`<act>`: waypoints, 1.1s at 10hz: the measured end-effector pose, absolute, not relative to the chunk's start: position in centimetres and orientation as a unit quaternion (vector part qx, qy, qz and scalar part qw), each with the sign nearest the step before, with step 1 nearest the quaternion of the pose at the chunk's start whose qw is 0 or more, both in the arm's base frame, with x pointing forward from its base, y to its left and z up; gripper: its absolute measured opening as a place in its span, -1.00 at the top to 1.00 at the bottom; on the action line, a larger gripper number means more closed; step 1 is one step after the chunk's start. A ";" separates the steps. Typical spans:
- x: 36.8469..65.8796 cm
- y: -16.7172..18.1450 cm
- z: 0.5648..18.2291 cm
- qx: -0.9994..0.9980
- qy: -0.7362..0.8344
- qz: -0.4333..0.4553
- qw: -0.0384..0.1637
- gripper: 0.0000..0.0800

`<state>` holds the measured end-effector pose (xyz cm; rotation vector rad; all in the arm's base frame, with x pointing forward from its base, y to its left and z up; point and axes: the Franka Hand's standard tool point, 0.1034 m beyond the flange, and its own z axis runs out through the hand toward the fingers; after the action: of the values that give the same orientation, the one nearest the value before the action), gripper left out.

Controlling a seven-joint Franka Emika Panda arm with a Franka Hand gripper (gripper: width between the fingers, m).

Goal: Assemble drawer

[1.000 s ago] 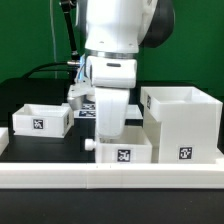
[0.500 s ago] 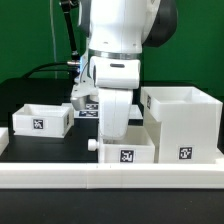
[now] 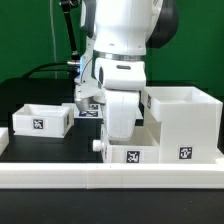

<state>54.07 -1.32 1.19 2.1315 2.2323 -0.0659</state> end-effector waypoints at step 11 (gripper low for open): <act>54.0 -0.9 1.0 0.697 0.716 -0.016 0.028 0.90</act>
Offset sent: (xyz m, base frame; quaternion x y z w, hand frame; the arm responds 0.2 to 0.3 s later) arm -0.0031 0.0130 -0.0019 -0.0017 0.0068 -0.0052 1.0000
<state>54.03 -0.88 1.03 2.1527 2.2094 -0.0478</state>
